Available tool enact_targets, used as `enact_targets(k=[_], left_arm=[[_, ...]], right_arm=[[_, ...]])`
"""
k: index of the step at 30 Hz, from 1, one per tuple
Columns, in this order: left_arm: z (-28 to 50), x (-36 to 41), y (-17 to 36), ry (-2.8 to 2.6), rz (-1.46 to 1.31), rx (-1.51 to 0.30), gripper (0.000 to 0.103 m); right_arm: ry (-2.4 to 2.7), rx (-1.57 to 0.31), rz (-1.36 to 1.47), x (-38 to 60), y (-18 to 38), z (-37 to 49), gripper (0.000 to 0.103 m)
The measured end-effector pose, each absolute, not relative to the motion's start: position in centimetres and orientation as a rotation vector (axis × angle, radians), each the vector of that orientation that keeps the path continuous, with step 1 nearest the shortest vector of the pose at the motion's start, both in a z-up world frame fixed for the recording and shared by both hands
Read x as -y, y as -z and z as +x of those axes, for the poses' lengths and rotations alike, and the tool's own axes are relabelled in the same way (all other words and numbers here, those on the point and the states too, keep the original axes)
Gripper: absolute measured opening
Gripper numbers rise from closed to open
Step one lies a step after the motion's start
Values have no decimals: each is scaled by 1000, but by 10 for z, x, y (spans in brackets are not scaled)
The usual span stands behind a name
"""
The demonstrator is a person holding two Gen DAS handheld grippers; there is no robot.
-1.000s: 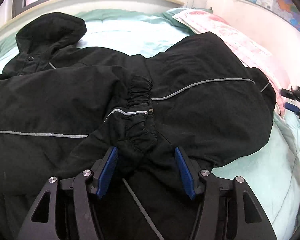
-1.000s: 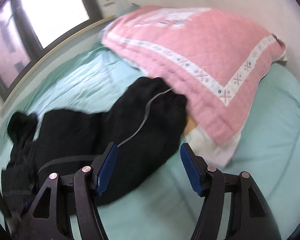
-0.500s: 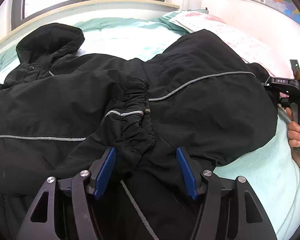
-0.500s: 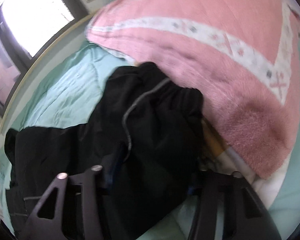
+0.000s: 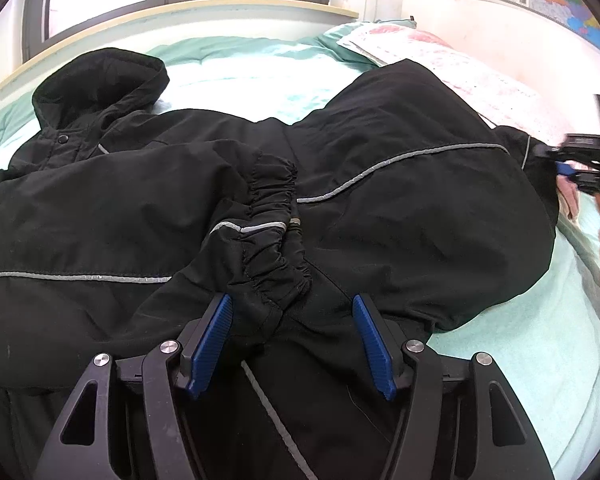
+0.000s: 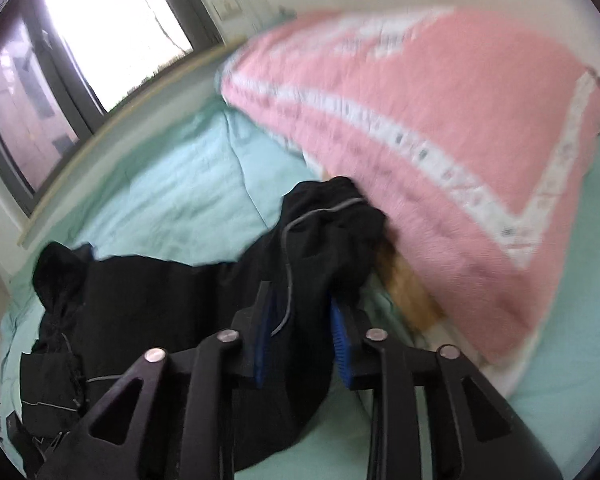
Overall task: Fold large clothes
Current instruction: 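Grasp the cuff of the other sleeve near the pink pillow with the right tool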
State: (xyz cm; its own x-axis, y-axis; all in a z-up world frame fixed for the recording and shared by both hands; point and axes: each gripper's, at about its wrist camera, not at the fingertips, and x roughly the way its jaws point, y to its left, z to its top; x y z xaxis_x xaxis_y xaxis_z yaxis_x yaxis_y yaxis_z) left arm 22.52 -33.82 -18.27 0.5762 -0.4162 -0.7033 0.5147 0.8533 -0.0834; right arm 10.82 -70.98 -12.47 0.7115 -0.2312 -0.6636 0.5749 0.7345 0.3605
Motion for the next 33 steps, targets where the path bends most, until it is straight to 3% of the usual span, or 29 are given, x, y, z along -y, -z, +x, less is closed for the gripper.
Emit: enact_targets(k=[4,6,10,12,14,22,29,33], left_arm=[[226,338,184,550,137,-781,65],[226,337,184,551,135,-780,65],[227,338,185,552,133,-777,66],[227,338,185,552,133,-778,66],[227,338,185,552,133,-778,66],[227,339,185,551,139,-775,66],[228,340,185,551,139,-777,66],[228,340,184,549,142,-785,67]], right_arm=[[425,-669,651,720,143,129,43],[443,-692,644,721,149,137,60],[530,-739,599,723,158,144,60],[570,-740,599,726,161,142,29],[558,-681,608,725,150,127,20],[641,-464,553,710,84,50,18],[616,-682,651,732,152,79,18],[623,-712,636,733,168,83,18]])
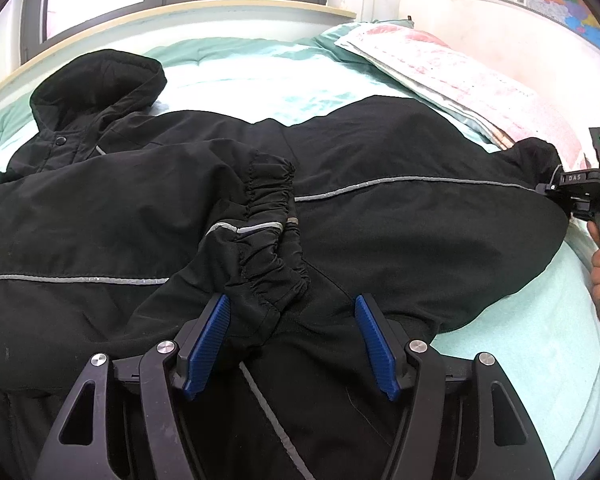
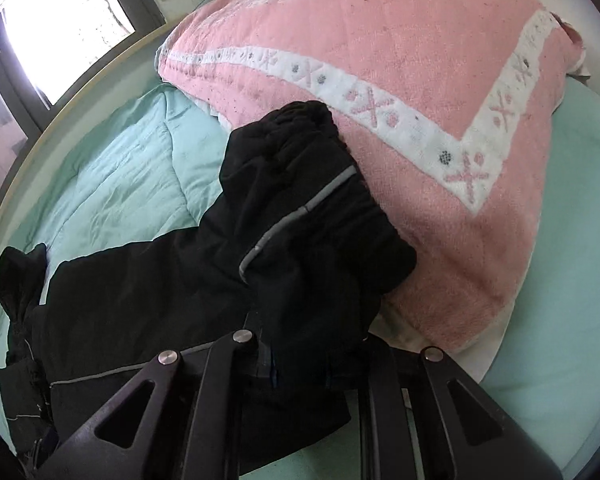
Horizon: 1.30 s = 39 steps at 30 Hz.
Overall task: Fold large clothes
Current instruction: 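Fold the held sleeve across the jacket body with the right tool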
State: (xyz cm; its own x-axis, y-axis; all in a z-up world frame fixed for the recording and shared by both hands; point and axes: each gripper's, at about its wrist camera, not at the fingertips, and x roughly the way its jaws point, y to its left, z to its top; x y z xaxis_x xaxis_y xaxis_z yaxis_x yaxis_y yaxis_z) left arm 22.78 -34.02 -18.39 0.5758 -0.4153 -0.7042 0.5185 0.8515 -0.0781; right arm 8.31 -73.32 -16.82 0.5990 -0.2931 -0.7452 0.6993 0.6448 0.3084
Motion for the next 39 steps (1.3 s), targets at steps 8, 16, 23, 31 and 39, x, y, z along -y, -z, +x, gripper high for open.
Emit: enact_targets(k=[8,16,23,31,39], left_arm=[[245,288,126,735,5,-904,66],[235,166,60,591,23,-820,66],[217,58,34,581,-54,-847,66],[223,-16,59,487,-116,-881,66],[248,-44,96,445,-156,-939,66]], right_arm=[[569,-652,332,631,64,100,15],[346,-630,153,464,3,160,15],[141,-681,22,301,7,223,15],[1,-812,-4,175,75,292,15],[-13,-993,-49,125,181,338,20]])
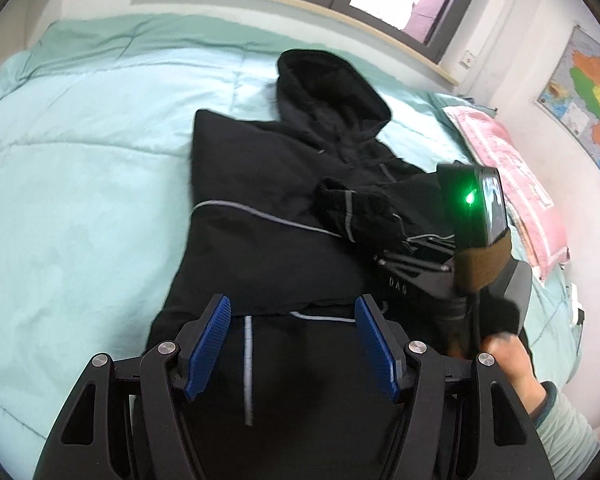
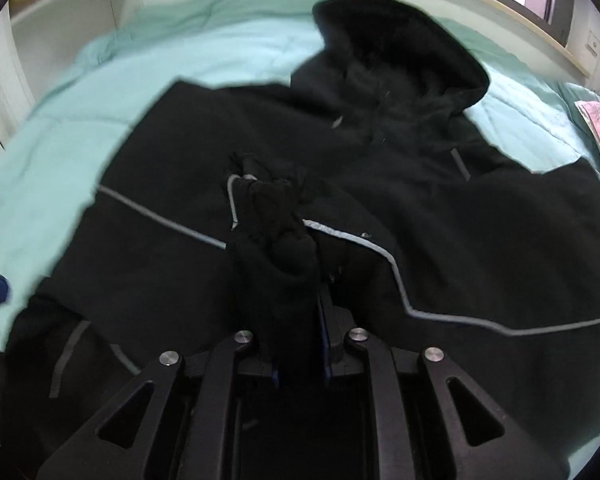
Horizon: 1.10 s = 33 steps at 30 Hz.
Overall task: Fold large clothes
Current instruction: 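Fold the held sleeve across the jacket body with the right tool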
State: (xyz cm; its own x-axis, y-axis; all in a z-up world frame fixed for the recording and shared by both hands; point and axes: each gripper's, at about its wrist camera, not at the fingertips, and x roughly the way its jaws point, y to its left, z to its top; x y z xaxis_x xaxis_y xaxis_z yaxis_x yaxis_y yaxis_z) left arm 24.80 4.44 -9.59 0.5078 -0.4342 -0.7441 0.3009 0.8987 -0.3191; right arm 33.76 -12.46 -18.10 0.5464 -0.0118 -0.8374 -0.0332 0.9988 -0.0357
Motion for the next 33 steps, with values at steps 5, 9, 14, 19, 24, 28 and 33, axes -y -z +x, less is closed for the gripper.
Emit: enact_targets(k=[5,9,14,19,24,28,33], left_arm=[[269,-56,110,481,-230,-990,66],[276,-49,108,522,-284,-983,66],[297,-29,114,545,-376,-1029,68],[318,-8,132,528,-480,-1073,68],[321,9,141,494,-507,-1026,68],[326,32,142,461,-437,-1022,68],[334,56,144,375,-308,-1018,58]], right_arm=[[-102,-998,-40,128,171,330,47],[-193,-936,86,145,141,306,49],[-147,-872,108,176,121,273,52],[-46,-864,114,214,125,247,52],[16,-841,100,235,123,226,52],[125,-822,0,236,120,219,52],[175,-781,-69,230,112,211,52]])
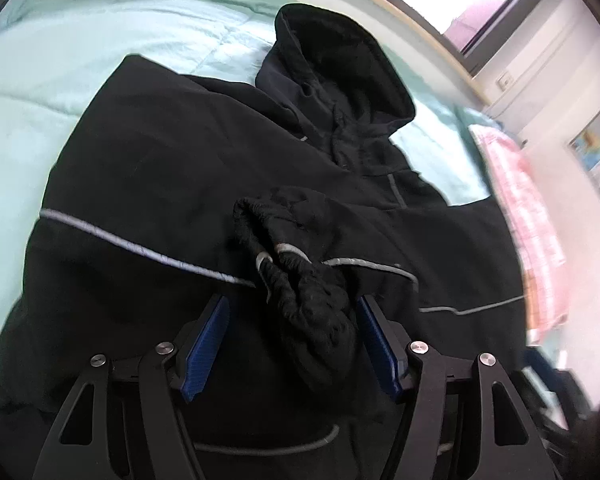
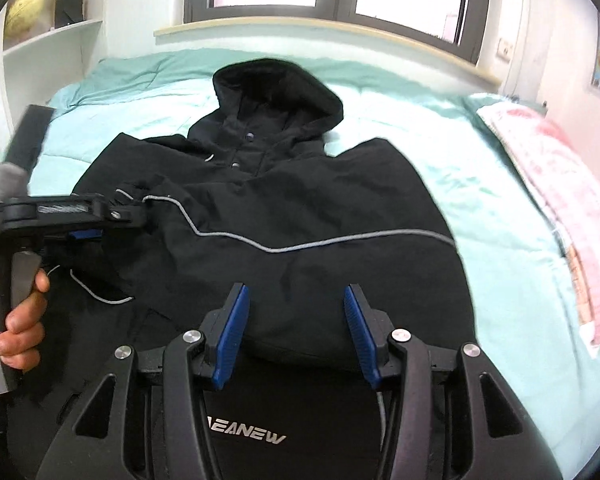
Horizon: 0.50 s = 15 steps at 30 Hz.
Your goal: Fold large clothes
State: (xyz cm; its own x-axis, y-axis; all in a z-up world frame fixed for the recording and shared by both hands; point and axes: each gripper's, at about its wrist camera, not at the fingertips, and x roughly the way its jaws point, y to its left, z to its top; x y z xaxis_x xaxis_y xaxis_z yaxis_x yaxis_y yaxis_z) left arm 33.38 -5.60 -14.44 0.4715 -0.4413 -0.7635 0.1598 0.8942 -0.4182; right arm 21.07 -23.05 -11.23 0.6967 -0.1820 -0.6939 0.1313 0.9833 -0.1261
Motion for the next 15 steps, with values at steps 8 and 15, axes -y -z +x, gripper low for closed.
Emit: enact_targets(k=[8,15], left_arm=[[325,31,108,387,-263,-873,21],[323,-37,76,343,-237,-805,21]], right_arm=[[210,-767,-92,227,106,211,52],[212,-765,-66,221,104,230,52]])
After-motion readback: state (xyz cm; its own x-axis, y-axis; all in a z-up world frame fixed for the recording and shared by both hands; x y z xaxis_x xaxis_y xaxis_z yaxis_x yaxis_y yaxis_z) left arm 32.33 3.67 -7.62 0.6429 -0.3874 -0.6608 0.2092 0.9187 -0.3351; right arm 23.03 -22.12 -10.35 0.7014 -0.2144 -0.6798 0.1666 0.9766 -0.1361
